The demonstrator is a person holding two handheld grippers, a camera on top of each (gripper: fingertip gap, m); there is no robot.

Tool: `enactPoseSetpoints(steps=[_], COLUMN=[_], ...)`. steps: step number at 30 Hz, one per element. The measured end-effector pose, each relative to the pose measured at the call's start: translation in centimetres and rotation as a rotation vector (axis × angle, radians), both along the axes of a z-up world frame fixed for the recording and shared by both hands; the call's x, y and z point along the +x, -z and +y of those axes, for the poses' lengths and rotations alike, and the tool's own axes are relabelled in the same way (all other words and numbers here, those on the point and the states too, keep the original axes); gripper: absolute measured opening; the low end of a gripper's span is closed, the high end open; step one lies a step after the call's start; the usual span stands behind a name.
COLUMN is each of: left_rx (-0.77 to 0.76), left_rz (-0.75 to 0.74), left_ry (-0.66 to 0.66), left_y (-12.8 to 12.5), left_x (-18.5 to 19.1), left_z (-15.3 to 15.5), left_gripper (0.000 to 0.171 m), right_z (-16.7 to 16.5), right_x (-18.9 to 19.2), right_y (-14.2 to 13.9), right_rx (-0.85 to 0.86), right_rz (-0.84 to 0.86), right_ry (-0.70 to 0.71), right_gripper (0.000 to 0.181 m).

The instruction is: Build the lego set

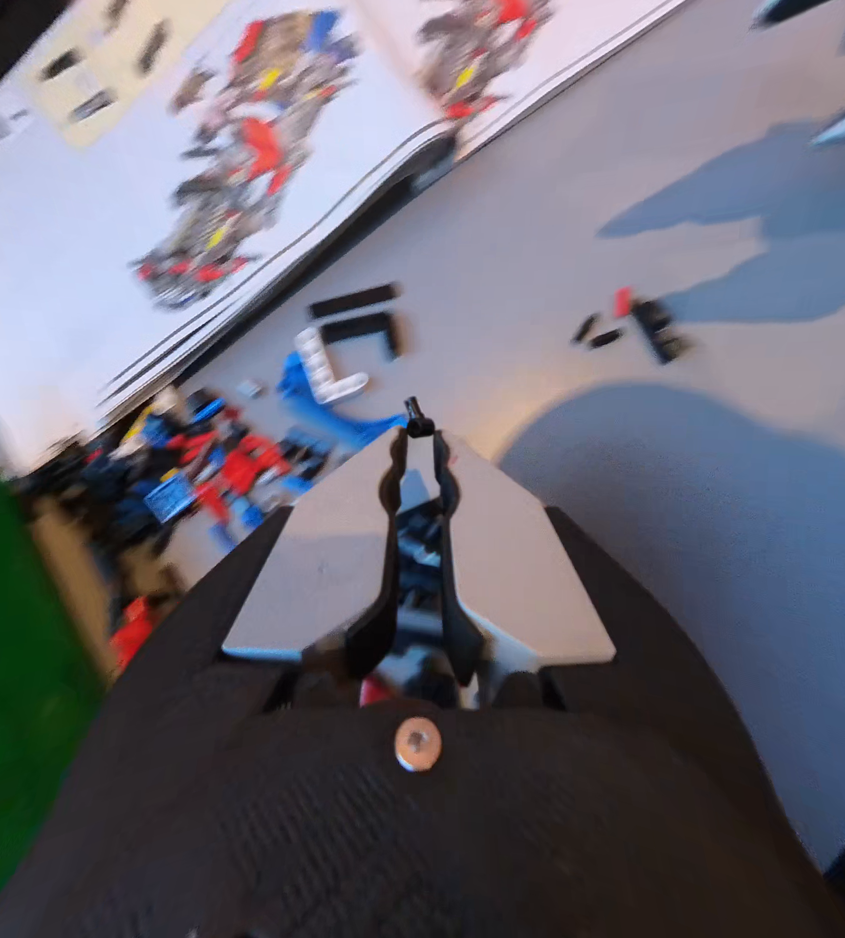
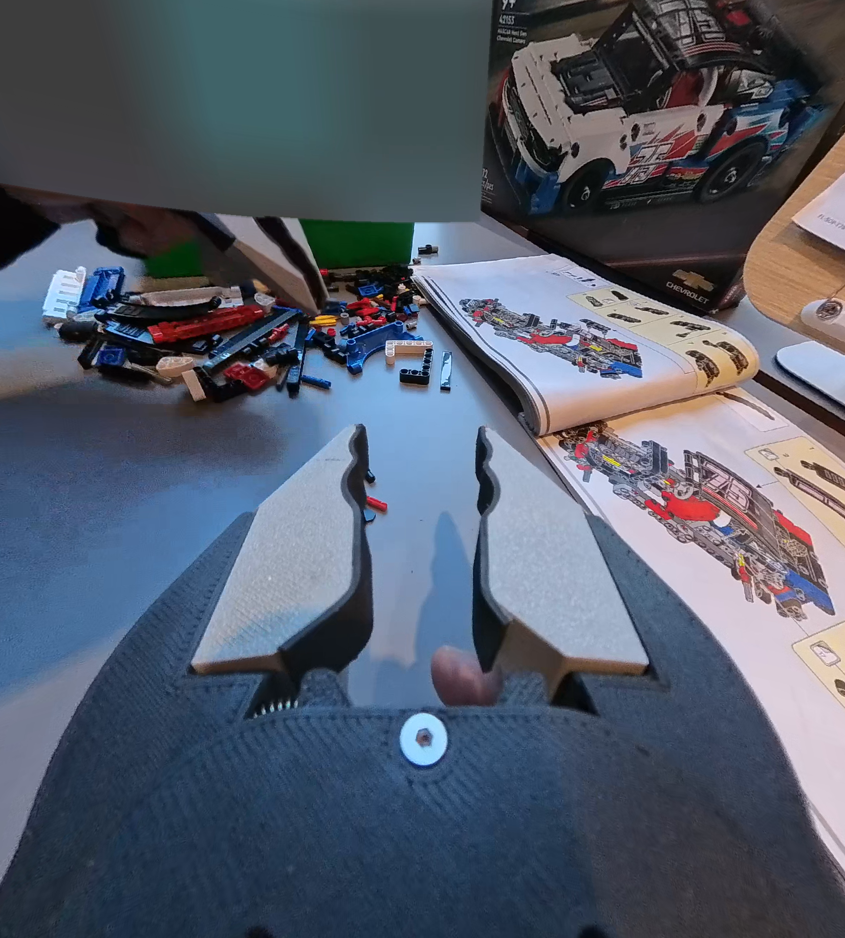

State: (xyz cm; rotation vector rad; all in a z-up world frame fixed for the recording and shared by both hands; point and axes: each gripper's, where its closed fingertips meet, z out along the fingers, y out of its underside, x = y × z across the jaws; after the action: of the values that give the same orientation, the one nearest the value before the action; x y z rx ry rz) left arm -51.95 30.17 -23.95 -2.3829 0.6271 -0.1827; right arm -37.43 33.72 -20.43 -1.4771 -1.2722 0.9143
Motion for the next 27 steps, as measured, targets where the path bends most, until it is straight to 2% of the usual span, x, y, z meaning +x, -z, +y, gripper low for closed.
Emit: enactPoseSetpoints(steps=[2,5,9,12,17,21,27], left_rx=[-0.035,-0.083,-0.217,-0.202,-0.176,-0.106,0.004], left_rz=[-0.053,-0.042,-0.059,-0.075,-0.066,0.007,-0.033], left_ry=[0.087,0.186,0.269,0.266,0.21,0.068,-0.128], left_y=[0.6,2.2,4.6,4.3,3.1,1.7,-0.4], left_x=[3.7,6.9,8.8,8.9,7.3,2.8,-2.5], left_z=[0.2,0.2,-1.1,-1.2,-2.3,-3.7,-4.9], left_gripper=[0.007,0.006,0.014,0.023,0.025,0.024,0.024], right_z=[0.0,0.2,0.1,-0.1,0.1,0.3,0.3], right_x=[0.0,0.2,0.3,0.3,0.5,0.7,0.5], right_y=[0.1,0.0,-0.3,-0.4,-0.3,-0.4,-0.1], right_rx=[0.011,0.027,0.026,0.037,0.051,0.039,0.038], right_rz=[-0.008,-0.008,0.005,0.003,-0.007,0.003,-0.003], right_ry=[0.004,0.012,0.011,0.006,0.014,0.019,0.02], right_gripper=[0.039,0.039,0.038,0.038,0.038,0.038,0.038])
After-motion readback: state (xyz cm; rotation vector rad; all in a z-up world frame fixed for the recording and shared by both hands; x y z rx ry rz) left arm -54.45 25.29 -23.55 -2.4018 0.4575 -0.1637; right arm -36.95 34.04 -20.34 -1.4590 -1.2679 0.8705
